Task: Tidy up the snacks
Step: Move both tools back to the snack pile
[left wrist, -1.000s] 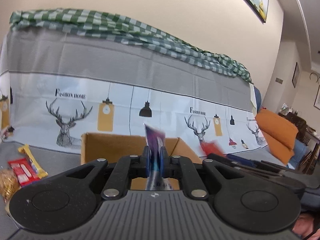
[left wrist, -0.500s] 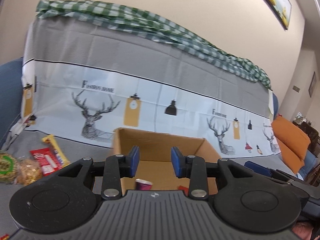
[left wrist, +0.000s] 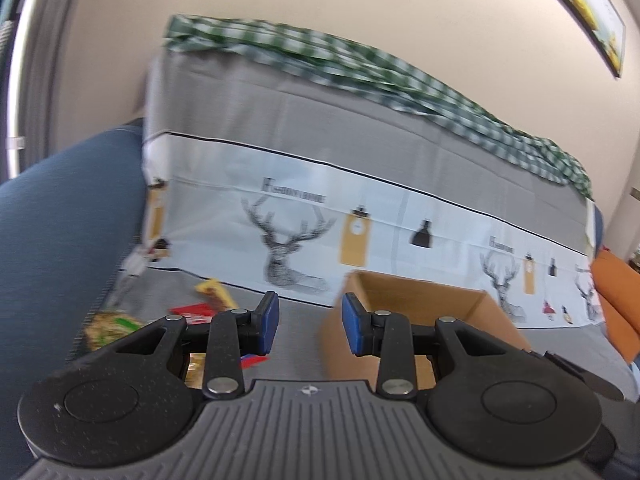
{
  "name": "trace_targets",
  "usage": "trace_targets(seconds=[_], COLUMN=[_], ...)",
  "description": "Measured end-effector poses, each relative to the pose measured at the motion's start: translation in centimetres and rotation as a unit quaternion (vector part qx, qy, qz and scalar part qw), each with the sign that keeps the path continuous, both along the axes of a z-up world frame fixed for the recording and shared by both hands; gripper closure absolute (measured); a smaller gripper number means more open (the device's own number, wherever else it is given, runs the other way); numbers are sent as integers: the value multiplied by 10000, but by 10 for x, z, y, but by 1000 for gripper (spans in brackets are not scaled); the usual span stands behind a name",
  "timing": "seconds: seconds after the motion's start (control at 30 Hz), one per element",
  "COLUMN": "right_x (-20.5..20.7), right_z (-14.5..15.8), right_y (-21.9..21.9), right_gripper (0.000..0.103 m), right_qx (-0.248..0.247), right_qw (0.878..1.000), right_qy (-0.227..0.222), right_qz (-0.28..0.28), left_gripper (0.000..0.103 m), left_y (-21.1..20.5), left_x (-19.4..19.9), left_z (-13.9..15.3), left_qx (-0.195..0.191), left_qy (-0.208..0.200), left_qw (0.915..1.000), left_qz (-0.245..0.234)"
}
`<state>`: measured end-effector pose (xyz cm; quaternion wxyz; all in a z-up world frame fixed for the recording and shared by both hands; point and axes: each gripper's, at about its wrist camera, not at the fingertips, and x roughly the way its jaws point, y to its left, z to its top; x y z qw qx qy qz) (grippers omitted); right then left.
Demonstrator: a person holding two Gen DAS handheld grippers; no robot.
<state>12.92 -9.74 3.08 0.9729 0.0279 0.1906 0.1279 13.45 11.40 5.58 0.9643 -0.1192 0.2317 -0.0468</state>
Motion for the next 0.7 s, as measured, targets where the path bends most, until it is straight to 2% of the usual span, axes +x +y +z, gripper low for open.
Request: trace_targets(seconds=[0.07, 0.2, 0.27, 0.4, 0.7], right_x=[-4, -11, -10, -7, 1], right_z=[0, -3, -7, -19, -45], right_y=[20, 56, 72, 99, 134], right_gripper=[59, 60, 60, 60, 60], right_qx=[25, 35, 17, -28, -107], right_qw=[9998, 9987, 9981, 9968, 9946], right_qy=[-65, -78, 3, 131, 416], right_qz=[165, 498, 623, 782, 946], left_gripper=[67, 74, 83, 91, 92], left_y=[13, 35, 45, 59, 87], left_x=[-3, -6, -5, 0, 12], left_z=[-1, -5, -8, -18, -47], left_qx=[30, 92, 133, 165, 68], left_qy=[58, 208, 328, 625, 1106], left_qw=[9999, 9990, 9983, 9960, 9899], left_qz=[142, 375, 472, 621, 884])
